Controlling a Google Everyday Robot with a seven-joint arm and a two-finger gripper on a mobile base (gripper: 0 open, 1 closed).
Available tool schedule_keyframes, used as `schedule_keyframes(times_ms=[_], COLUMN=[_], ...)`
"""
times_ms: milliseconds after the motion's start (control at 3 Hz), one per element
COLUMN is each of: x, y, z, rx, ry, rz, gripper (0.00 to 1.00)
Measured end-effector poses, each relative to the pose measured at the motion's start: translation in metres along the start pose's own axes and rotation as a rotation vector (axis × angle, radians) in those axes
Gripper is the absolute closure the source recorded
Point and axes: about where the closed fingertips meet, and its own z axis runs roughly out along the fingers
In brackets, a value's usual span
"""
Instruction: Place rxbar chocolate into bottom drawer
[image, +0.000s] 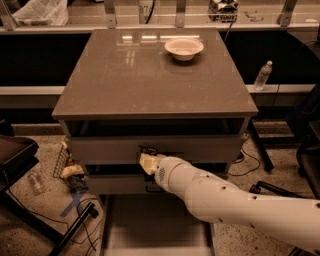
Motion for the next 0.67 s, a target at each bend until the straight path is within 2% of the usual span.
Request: schedule_keyframes(times_ms=[333, 667], x=[0.004, -0.012], y=[-0.008, -0.029], z=[0.000, 0.000], rx=[-0.014, -0.088], ry=[0.019, 0.024], rz=[-0.006, -0.076], gripper=[1.00, 1.00])
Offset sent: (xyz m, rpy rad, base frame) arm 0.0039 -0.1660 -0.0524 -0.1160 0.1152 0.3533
